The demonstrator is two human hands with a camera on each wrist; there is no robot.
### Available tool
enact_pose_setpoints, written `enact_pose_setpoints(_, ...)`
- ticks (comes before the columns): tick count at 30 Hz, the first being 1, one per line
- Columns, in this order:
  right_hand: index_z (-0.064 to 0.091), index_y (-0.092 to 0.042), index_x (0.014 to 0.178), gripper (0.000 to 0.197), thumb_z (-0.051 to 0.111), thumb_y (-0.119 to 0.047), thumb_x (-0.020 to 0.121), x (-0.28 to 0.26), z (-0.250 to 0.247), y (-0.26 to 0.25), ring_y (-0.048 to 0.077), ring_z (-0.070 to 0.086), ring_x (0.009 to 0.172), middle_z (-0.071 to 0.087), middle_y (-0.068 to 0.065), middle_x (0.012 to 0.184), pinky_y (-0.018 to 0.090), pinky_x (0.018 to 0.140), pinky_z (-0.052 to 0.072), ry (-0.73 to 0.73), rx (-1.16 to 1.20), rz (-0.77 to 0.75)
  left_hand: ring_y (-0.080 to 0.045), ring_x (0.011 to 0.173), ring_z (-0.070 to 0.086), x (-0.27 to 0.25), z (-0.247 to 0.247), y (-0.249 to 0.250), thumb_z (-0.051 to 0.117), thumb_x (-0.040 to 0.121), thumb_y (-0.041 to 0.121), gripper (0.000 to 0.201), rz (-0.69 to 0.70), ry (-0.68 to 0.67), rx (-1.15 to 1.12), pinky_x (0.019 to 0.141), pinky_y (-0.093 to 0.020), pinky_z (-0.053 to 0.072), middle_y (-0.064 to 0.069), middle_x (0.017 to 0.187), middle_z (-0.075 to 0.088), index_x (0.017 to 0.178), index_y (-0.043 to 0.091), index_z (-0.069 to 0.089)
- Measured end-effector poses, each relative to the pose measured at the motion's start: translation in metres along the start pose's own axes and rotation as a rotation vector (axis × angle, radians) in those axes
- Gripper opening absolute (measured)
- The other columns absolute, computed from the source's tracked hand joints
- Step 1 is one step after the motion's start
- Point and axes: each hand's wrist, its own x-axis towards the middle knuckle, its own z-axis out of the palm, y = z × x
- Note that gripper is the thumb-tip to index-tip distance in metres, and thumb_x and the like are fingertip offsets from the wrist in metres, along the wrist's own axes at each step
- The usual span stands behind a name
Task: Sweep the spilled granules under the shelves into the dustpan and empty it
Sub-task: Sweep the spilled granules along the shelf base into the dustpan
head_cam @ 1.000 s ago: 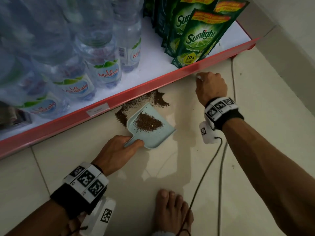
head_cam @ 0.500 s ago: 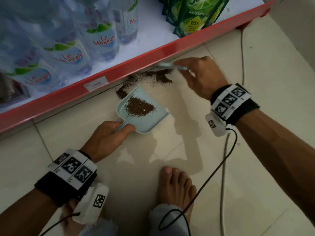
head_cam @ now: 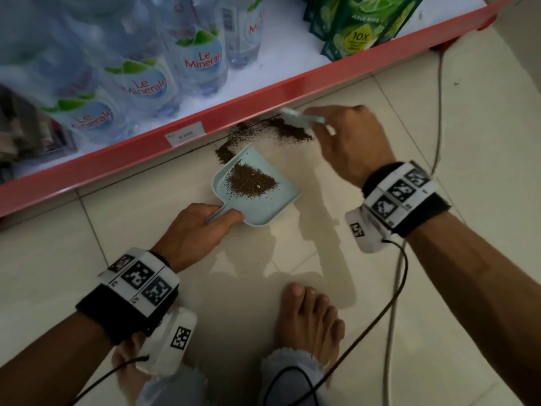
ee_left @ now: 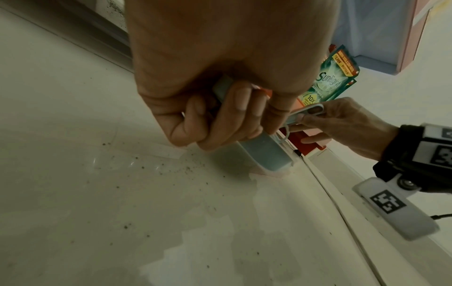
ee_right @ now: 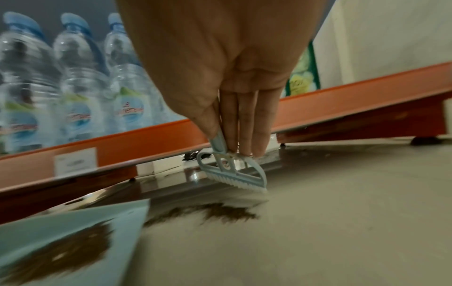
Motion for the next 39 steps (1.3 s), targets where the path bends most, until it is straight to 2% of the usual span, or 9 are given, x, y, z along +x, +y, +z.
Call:
enact_pose_setpoints(6,0.067,-0.017,0.113,0.029,0.043,-0.023,0.100,0.012,-0.012,0.035,0.043,0.062,0.086,0.068,0.020,0.100,0.041,0.070,0.047,-0.024,-0.292,0.318,-0.007,0.041,0.038,0.000,0.000,-0.001,0.064,0.085,0.047,0.041,0.007,0.005,0.003,0.050,-0.025,0.034,0.010,0.045,0.044,0.058,0.019,0.052)
enact_pose_setpoints(12,0.068,-0.015,0.116,0.032,0.039,-0.020,0.102,-0.018,0.011,-0.022,0.024,0.056,0.057,0.069,0.008,0.082,0.033,0.063,0.053,-0.198,-0.063,0.091,-0.008,0.042,0.038,0.002,0.000,0.001,0.063,0.086,0.048,0.041,0.018,-0.012,0.010,0.052,-0.026,0.034,0.008,0.047,0.044,0.060,0.018,0.052)
enact_pose_setpoints(16,0.071,-0.016,0.112,0.032,0.041,-0.021,0.102,-0.016,0.002,-0.024,0.019,0.054,0.052,0.072,0.008,0.086,0.026,0.052,0.042,-0.054,-0.004,0.090,-0.008,0.043,0.038,-0.001,-0.004,0.000,0.062,0.085,0.049,0.041,0.003,0.007,0.018,0.053,-0.027,0.034,0.007,0.049,0.044,0.062,0.017,0.053)
enact_pose_setpoints(19,0.068,-0.010,0.103,0.030,0.040,-0.020,0.098,0.008,-0.002,0.008,0.039,0.060,0.080,0.069,0.021,0.097,0.034,0.065,0.037,0.004,-0.216,0.247,-0.009,0.044,0.037,-0.005,-0.008,-0.001,0.062,0.085,0.049,0.039,-0.010,0.029,0.022,0.054,-0.028,0.033,0.005,0.051,0.043,0.064,0.017,0.052)
enact_pose_setpoints(22,0.065,-0.007,0.104,0.025,0.042,-0.016,0.098,0.034,0.010,0.025,0.043,0.059,0.097,0.066,0.025,0.105,0.039,0.074,0.040,-0.030,-0.259,0.333,-0.012,0.048,0.037,-0.011,-0.011,-0.002,0.061,0.086,0.049,0.038,-0.010,0.037,0.032,0.055,-0.029,0.033,0.002,0.054,0.042,0.066,0.017,0.051)
enact_pose_setpoints(28,0.068,-0.007,0.109,0.027,0.047,-0.004,0.092,0.049,0.039,-0.001,0.037,0.065,0.095,0.072,0.016,0.105,0.039,0.083,0.051,-0.150,-0.062,0.055,-0.014,0.050,0.039,-0.021,-0.018,-0.006,0.061,0.086,0.049,0.040,-0.009,0.057,0.020,0.058,-0.031,0.035,0.004,0.052,0.044,0.065,0.017,0.051)
enact_pose_setpoints(32,0.064,-0.010,0.128,0.037,0.050,-0.002,0.095,0.028,0.030,-0.015,0.030,0.067,0.107,0.065,0.012,0.129,0.038,0.099,0.051,-0.314,0.081,-0.262,-0.013,0.049,0.040,-0.025,-0.025,-0.014,0.061,0.087,0.047,0.041,-0.019,0.067,0.012,0.058,-0.031,0.035,0.005,0.050,0.044,0.063,0.016,0.050)
enact_pose_setpoints(35,0.065,-0.007,0.127,0.039,0.056,0.003,0.090,0.015,0.015,-0.002,0.030,0.065,0.115,0.064,0.013,0.130,0.038,0.103,0.049,-0.211,0.106,-0.335,-0.012,0.047,0.040,-0.025,-0.029,-0.021,0.063,0.087,0.046,0.041,-0.044,0.072,0.010,0.058,-0.031,0.036,0.006,0.049,0.045,0.062,0.016,0.051)
enact_pose_setpoints(39,0.065,-0.008,0.126,0.034,0.054,-0.003,0.094,0.007,0.006,0.019,0.031,0.068,0.106,0.067,0.012,0.127,0.043,0.094,0.055,0.055,0.007,-0.278,-0.009,0.045,0.040,-0.024,-0.034,-0.028,0.062,0.086,0.049,0.041,-0.052,0.067,0.010,0.057,-0.030,0.036,0.008,0.047,0.045,0.061,0.018,0.051)
